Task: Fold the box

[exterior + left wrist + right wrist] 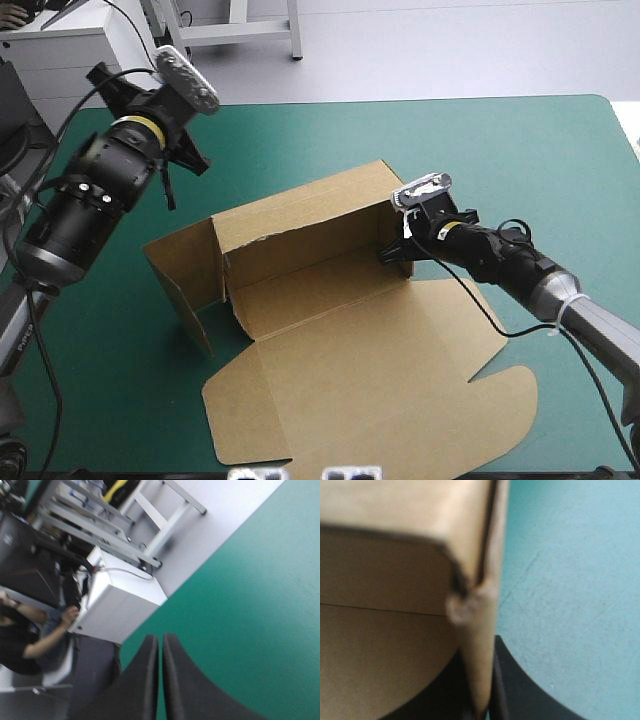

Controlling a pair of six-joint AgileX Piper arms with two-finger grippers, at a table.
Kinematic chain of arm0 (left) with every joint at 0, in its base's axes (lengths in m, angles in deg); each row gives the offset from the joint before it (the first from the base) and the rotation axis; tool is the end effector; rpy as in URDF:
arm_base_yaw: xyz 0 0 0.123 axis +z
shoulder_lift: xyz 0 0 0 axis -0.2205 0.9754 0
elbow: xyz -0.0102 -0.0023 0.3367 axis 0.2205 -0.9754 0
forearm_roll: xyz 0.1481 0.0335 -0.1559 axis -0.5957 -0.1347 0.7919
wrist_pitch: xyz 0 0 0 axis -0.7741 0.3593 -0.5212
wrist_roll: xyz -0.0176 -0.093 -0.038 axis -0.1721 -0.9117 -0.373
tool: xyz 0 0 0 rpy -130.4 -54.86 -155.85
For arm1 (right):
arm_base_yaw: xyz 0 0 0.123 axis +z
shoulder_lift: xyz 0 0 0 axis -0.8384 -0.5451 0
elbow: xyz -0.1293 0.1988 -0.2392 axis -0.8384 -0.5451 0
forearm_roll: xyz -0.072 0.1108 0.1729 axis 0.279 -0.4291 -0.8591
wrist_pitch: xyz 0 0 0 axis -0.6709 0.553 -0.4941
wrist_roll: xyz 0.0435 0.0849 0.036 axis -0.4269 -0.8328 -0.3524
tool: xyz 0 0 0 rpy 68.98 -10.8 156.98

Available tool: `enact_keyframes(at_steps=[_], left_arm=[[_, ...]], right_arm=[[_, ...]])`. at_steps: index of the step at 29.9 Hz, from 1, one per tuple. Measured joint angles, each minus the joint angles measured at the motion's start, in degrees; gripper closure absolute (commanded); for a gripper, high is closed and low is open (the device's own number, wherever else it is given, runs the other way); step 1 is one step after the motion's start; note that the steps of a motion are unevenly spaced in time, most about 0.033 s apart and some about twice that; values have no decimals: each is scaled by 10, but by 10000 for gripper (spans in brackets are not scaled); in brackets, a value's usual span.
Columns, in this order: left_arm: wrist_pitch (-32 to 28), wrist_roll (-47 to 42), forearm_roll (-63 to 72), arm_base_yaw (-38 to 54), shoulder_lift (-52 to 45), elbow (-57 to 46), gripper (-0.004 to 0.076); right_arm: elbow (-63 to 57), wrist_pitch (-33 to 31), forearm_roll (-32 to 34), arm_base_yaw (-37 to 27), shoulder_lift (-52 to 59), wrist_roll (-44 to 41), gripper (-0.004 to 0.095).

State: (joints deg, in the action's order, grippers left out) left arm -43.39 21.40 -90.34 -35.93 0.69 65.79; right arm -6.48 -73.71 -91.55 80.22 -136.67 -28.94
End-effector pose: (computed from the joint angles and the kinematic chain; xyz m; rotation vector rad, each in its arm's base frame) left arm 0.2764 -0.0788 0.4912 0.8519 1.8358 0.5513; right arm 0.2702 0.1251 0.3378 -0.5278 2.1881 0.2952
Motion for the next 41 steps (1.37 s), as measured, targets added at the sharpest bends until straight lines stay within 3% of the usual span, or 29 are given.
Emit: enact_keyframes(at_steps=[9,15,21,27,35,41], left_arm=[[6,72,233,146,0,-2,718],[1,100,291,157,-7,-31,732],[-56,120,364,157,-48,-100,732],[-118,124,375,157,-135,-209,732],[-177,136,442,157,-250,-338,732],[-196,138,465,157,-306,-403,732]], right_arm=[[154,-206,161,-52,-4,-124,905],[302,-367,187,-80,-42,-150,907],[456,-531,204,-93,-137,-154,908],[548,-549,207,-93,-232,-152,909],[575,-534,201,-104,-321,-149,908],[592,-444,201,-104,-374,-137,908]])
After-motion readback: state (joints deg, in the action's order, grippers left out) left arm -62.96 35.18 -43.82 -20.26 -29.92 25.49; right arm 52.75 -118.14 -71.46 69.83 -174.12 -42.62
